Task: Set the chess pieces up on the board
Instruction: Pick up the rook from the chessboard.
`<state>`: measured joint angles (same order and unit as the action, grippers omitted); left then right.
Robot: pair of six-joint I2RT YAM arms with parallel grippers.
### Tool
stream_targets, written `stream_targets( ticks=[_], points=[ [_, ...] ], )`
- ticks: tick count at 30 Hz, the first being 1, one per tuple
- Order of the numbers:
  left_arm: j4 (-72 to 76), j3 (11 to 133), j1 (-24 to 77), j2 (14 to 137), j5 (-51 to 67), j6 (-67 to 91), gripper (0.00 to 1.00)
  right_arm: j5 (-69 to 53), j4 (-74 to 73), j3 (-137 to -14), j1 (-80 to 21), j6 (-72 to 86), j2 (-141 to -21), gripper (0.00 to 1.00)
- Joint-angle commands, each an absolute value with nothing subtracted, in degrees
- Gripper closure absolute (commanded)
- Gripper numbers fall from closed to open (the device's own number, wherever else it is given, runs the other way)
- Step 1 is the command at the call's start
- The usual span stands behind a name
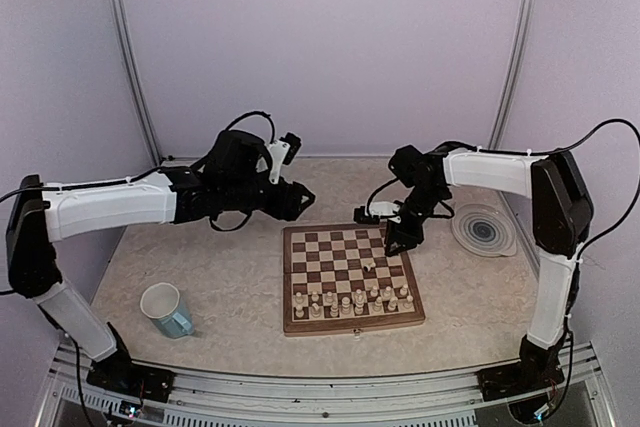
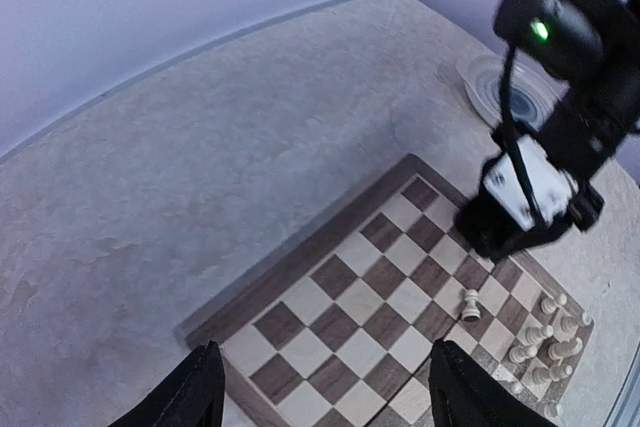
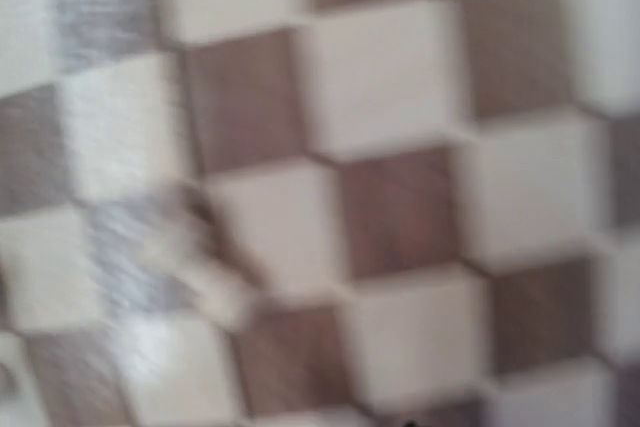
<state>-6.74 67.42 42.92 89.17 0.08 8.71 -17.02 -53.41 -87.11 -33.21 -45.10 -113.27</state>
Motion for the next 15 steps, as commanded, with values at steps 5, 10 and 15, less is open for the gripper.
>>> stream_targets(
  ticks=[5, 10, 15],
  points=[
    [-13.9, 79.5, 56.1, 103.9, -9.1, 6.1, 0.4, -23.0, -36.9, -78.0, -25.0, -37.4, -100.5, 0.61],
    [-19.1, 89.3, 59.7, 114.0, -7.8, 7.4, 0.44, -20.6, -29.2, -73.4, -22.7, -33.5, -96.2, 0.59],
    [-22.0, 94.1, 60.2, 120.1, -6.1, 8.9, 0.44, -19.6, -27.1, -71.2, -21.5, -32.9, -95.0, 0.58]
  ],
)
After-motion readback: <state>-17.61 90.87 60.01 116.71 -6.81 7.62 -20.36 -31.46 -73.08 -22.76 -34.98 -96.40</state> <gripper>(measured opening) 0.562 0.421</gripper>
